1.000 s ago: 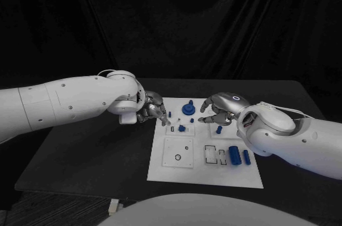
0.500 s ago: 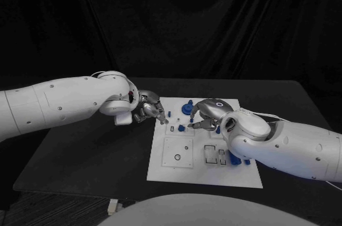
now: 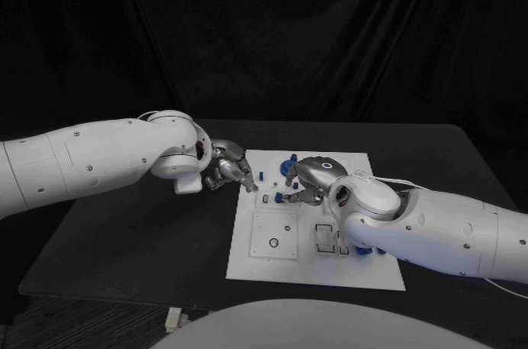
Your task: Assemble the parts on the task board
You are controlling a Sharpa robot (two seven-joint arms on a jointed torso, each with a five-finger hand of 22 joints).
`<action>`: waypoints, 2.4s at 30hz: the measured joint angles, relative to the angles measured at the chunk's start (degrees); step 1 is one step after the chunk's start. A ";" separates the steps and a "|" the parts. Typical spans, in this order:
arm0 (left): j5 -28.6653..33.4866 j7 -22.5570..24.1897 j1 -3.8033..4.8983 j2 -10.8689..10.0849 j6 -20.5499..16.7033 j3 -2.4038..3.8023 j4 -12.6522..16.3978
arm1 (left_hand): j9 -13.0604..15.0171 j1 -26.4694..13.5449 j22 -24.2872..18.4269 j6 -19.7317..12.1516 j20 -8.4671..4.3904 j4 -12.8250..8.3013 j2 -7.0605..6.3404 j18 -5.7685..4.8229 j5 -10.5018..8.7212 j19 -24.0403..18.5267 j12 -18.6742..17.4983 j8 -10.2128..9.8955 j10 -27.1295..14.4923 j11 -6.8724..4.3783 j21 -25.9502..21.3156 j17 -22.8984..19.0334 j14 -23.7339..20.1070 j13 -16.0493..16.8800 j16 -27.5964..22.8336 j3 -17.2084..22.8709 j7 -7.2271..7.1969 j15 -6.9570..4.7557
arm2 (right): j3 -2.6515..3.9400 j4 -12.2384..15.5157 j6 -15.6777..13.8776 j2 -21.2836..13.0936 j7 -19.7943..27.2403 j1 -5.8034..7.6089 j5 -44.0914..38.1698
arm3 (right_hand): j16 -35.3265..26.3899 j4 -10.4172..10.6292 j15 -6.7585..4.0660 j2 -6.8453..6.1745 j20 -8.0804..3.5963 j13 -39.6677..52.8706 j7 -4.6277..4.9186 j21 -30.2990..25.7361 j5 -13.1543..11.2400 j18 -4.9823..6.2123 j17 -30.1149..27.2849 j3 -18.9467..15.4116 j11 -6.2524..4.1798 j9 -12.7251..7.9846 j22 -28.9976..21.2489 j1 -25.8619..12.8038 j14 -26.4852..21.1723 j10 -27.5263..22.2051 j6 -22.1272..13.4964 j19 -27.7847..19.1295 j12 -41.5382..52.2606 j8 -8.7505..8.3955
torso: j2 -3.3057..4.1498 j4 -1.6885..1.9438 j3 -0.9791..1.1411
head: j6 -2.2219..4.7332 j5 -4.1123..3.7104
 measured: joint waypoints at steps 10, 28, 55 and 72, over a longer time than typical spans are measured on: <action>0.06 -0.04 -0.31 0.06 0.24 0.00 -0.31 | 0.00 0.00 0.00 -0.20 0.09 0.15 0.00 0.00 0.14 -0.09 0.00 0.00 0.00 0.00 -0.50 0.05 0.00 0.00 0.00 0.15 0.20 0.00 | 0.00 -1.92 0.36 1.67 0.11 -1.08 -0.18 | 0.00 0.00 0.00 0.00 0.00 0.00 -0.10 0.00 0.08 0.00 0.00 0.00 0.16 0.02 0.00 0.00 0.00 0.16 -0.29 0.00 0.00 0.00 | -0.05 -0.13 0.00 | 0.00 0.26; 0.12 -0.06 -0.98 0.21 0.81 0.00 -0.68 | -0.06 0.69 -0.01 -0.60 0.56 0.32 0.24 0.00 0.38 -0.56 0.00 0.00 0.00 0.00 -1.22 0.04 0.00 0.01 0.00 0.31 0.20 0.00 | 0.01 -5.04 1.56 3.73 0.35 -2.32 -0.27 | 0.00 -0.32 0.37 0.00 0.40 -0.01 0.41 -1.23 1.42 0.01 0.00 0.32 0.53 0.48 0.04 0.00 -0.04 0.12 -1.62 0.01 0.00 0.61 | -0.08 -0.15 -0.01 | 0.00 0.30; 0.15 0.01 -1.55 0.61 1.16 0.00 -1.60 | -0.16 1.34 -0.02 -0.60 0.69 0.47 0.43 0.00 0.88 -1.55 0.00 0.00 -0.05 0.35 -2.55 0.02 0.01 0.01 0.00 0.47 0.20 0.40 | 0.09 -6.92 2.02 5.37 2.12 -3.08 -0.36 | 0.00 -3.95 0.37 0.53 0.41 0.19 -0.32 -1.61 11.78 0.01 0.00 3.96 0.54 2.12 0.02 3.90 -0.05 0.10 0.57 0.01 0.24 3.60 | -0.13 -0.15 -0.07 | 0.00 0.51; 0.16 1.01 -1.78 1.27 0.96 -0.01 -2.44 | -1.75 2.17 -0.02 -2.16 1.14 0.98 0.65 0.00 1.32 -2.40 0.00 -1.22 -0.03 0.91 -3.73 0.01 -0.06 -0.03 0.00 0.95 1.13 0.81 | 0.02 -5.44 -0.43 3.93 3.59 -3.27 -0.40 | 0.00 -4.99 -0.04 -1.98 -0.01 0.01 -1.21 -1.66 3.71 0.01 0.00 15.11 -0.54 3.14 0.01 4.68 0.00 0.33 3.28 0.01 -0.28 5.43 | -0.06 -0.08 -0.07 | 0.00 0.55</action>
